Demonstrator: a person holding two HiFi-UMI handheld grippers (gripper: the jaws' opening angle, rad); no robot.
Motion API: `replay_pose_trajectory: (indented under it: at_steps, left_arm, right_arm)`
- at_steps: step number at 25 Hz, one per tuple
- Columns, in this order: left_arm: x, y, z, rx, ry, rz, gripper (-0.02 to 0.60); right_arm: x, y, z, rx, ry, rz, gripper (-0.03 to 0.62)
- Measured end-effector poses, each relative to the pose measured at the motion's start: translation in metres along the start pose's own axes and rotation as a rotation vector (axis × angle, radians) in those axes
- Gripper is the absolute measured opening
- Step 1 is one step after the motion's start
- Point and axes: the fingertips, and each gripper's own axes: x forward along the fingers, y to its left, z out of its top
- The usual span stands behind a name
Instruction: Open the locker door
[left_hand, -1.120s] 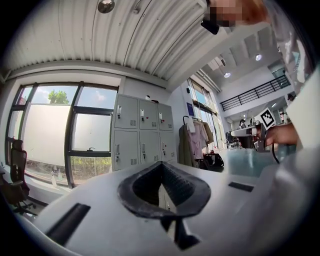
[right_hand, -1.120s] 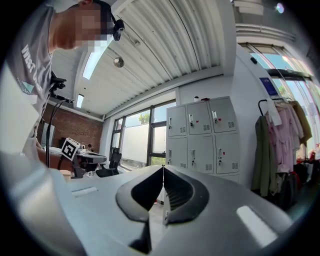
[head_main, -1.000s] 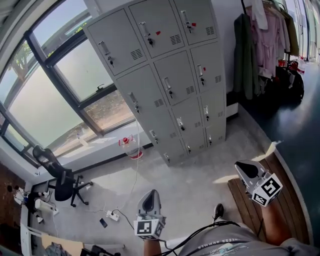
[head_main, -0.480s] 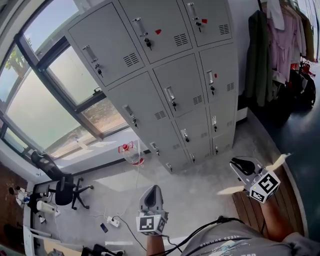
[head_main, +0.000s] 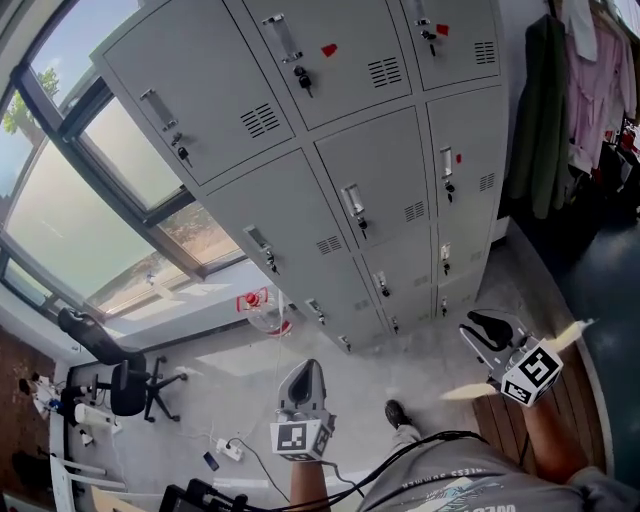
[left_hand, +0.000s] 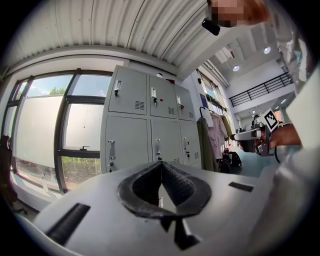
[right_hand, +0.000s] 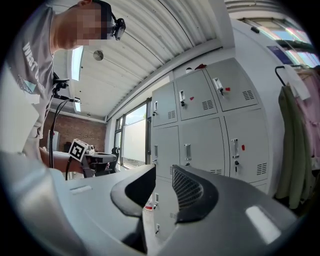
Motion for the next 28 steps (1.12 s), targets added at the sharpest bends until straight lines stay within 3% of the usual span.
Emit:
replay_pose_trajectory:
  at_steps: [9, 12, 15, 19, 22, 26, 28]
  left_arm:
    - [0.123, 0.092, 0.007, 0.014, -0.047, -0.074, 0.008]
    - [0.156, 0.111, 0.005, 0.058, -0.042, -0.118, 0.008]
    - [0.176, 0.126, 0.005, 0.063, -0.035, -0.116, 0.008]
    - [0.207, 0.157, 0.001, 0.048, 0.017, -0.049, 0.014]
    - [0.229, 0.187, 0.007, 0.027, -0.003, 0.033, 0.045]
    - [0.248, 0.235, 0.004, 0.018, 0.004, 0.271, 0.152]
    - [0.257, 0.260, -0.003, 0.022, 0.025, 0.382, 0.152]
  right_arm:
    - [0.145, -0.060, 0.013, 0.006, -0.040, -0.053, 0.089]
    - [0.192, -0.069, 0.016, 0.010, -0.054, -0.046, 0.091]
    - [0.221, -0.074, 0.015, 0.014, -0.040, -0.027, 0.089]
    - [0.250, -0.090, 0.014, 0.027, -0.031, -0.025, 0.089]
    - [0.266, -0.100, 0.010, 0.020, -0.007, -0.012, 0.089]
    - [0.280, -0.121, 0.009, 0.025, 0.013, -0.018, 0.089]
    - [0.288, -0.131, 0.008, 0.014, 0.023, -0.016, 0.089]
